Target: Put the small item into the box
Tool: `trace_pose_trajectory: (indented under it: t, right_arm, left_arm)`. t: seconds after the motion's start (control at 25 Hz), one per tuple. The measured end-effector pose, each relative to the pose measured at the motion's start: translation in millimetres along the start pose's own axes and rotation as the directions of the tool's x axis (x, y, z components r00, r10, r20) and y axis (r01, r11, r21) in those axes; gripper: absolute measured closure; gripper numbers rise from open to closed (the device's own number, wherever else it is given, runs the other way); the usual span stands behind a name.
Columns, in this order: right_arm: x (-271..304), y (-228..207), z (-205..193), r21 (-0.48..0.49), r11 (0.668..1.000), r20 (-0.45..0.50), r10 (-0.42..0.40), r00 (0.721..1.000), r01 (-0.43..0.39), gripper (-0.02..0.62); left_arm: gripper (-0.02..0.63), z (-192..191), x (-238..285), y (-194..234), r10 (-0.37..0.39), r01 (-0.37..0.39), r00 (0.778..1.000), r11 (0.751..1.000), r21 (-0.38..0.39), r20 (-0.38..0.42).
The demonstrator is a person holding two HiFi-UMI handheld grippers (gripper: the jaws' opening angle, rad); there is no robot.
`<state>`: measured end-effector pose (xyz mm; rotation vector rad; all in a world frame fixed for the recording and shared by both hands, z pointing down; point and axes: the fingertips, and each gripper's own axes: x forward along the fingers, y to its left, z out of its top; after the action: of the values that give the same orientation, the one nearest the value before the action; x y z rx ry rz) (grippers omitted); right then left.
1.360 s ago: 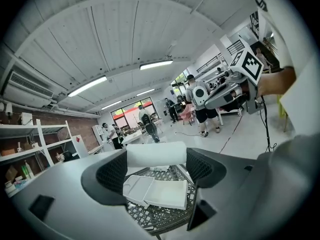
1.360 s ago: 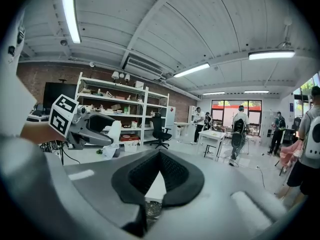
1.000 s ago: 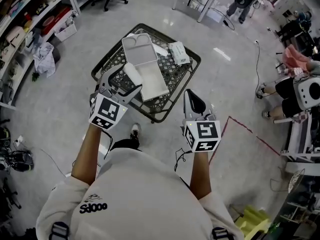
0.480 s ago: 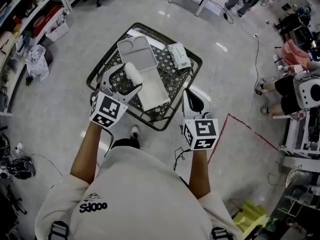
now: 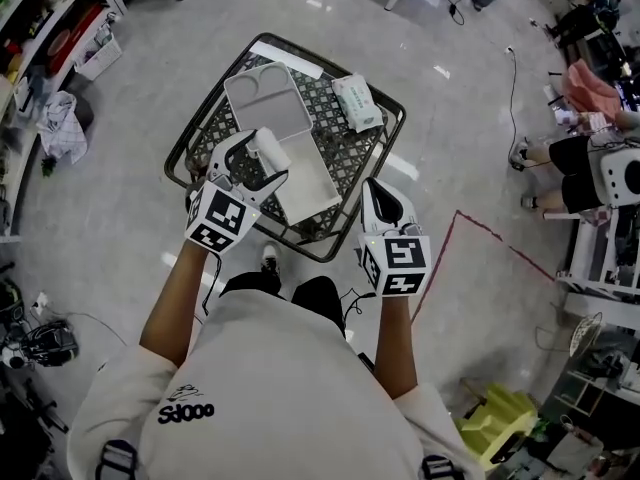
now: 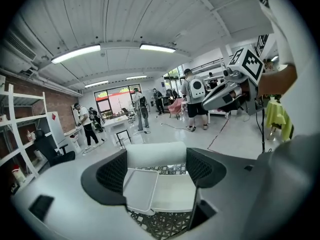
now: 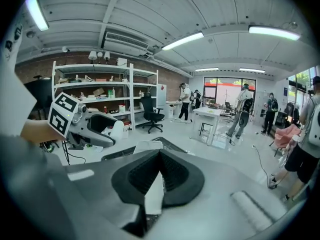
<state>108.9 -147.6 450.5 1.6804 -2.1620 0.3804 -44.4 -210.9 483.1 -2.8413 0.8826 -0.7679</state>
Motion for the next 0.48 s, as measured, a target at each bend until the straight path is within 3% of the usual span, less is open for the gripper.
trace_pose_trajectory:
  t: [0.24, 0.48]
  right_arm:
    - [20.3, -12.9, -16.3, 0.024, 1.0, -0.054, -0.002, 0.999, 0.003, 0.584]
    - [46.7, -21.6, -35.2, 0.023, 0.998, -0.109, 0.063, 0.992, -0.061, 0.584]
  left_arm:
    - [0.236, -29.7, 23.5, -8.2, -0.045, 0.042, 0.996, 0.998, -0.037, -0.073]
    - [0.236, -59.5, 50.3, -17.4, -0.062, 0.05, 0.985, 0.995, -0.083, -0.161]
